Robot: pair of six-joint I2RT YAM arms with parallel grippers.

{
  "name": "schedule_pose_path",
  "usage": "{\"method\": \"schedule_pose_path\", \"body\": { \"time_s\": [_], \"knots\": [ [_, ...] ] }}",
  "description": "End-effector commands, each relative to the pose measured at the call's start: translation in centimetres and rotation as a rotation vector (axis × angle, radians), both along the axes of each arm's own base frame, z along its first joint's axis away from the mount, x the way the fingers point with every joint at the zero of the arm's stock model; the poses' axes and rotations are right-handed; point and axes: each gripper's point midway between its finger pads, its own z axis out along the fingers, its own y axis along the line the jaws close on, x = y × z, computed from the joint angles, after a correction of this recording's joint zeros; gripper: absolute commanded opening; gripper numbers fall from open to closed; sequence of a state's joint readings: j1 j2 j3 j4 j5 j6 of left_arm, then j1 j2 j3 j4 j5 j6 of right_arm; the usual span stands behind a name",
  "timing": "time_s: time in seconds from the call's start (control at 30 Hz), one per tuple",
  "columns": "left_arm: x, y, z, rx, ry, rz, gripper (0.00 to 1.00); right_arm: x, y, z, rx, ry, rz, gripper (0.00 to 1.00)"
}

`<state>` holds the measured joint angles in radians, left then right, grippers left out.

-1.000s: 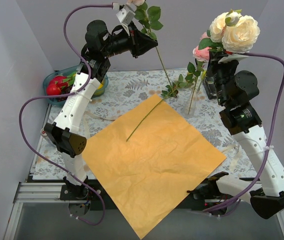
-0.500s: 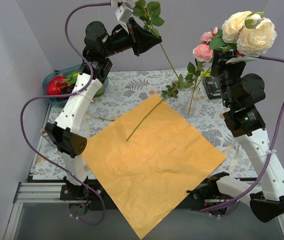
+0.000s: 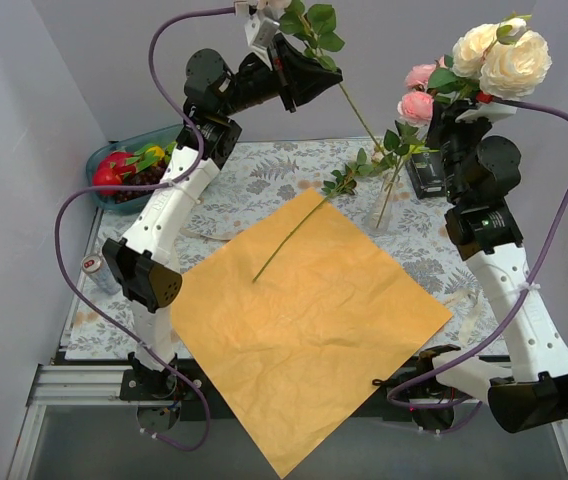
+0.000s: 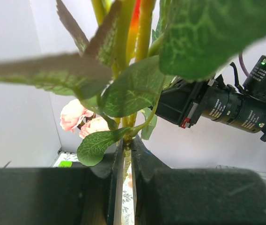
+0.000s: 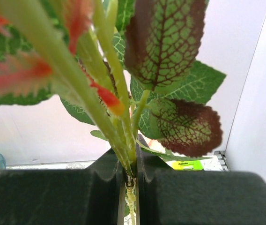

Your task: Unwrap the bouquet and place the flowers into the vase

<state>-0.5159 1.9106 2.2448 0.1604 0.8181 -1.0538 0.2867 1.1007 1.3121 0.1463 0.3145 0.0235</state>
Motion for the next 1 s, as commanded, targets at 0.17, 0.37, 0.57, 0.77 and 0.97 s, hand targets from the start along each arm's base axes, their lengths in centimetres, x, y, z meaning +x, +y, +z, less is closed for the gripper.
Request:
{"method": "schedule_pose_path", "body": {
  "time_s": [0.17, 0.37, 0.57, 0.77, 0.97],
  "knots": [
    [0.8, -1.5, -0.7, 0.009, -0.014, 0.03, 0.0, 1.8, 0.4, -2.9, 0.053, 0.012, 0.066, 0.01],
    [1.3, -2.3, -0.9, 0.003, -0.019, 0.034, 0.0, 2.4, 0.9, -4.5, 0.056, 0.036, 0.105, 0.01],
    [1.6, -3.3, -1.4, 0.004, -0.025, 0.025, 0.0, 2.5, 1.1, -5.8, 0.063, 0.055, 0.126, 0.01],
    [2.2, -4.3, -2.7, 0.037, -0.031, 0.023, 0.0, 2.3, 1.4, -6.8, 0.086, 0.065, 0.152, 0.01],
    [2.4, -4.8, -3.7, 0.071, -0.03, 0.025, 0.0, 2.2, 1.5, -8.0, 0.105, 0.081, 0.158, 0.01]
  ]
}}
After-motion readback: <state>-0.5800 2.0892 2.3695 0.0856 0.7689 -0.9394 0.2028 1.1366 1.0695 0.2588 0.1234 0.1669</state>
